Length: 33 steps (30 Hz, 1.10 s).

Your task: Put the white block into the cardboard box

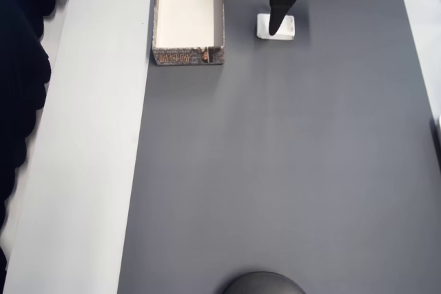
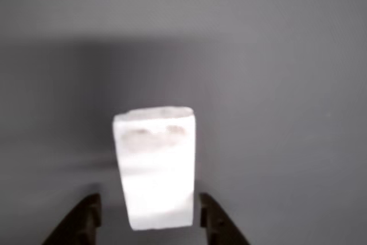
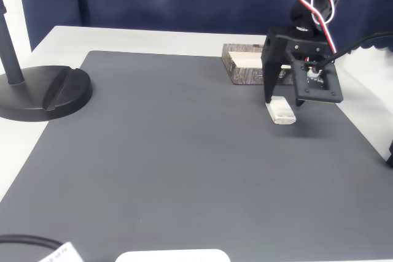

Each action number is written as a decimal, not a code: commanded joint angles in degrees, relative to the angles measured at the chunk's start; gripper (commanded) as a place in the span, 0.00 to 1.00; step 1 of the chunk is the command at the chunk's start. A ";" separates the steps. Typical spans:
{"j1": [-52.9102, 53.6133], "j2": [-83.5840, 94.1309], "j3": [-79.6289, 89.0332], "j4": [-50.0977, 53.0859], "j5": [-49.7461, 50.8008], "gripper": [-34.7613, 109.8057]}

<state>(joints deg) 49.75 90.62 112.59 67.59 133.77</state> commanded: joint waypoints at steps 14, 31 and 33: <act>-2.29 0.53 -0.79 -1.14 2.11 0.40; -2.29 0.53 1.76 -2.46 2.37 0.40; -2.29 0.00 1.76 -2.46 2.37 0.40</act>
<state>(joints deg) 48.08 90.53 114.52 65.74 135.44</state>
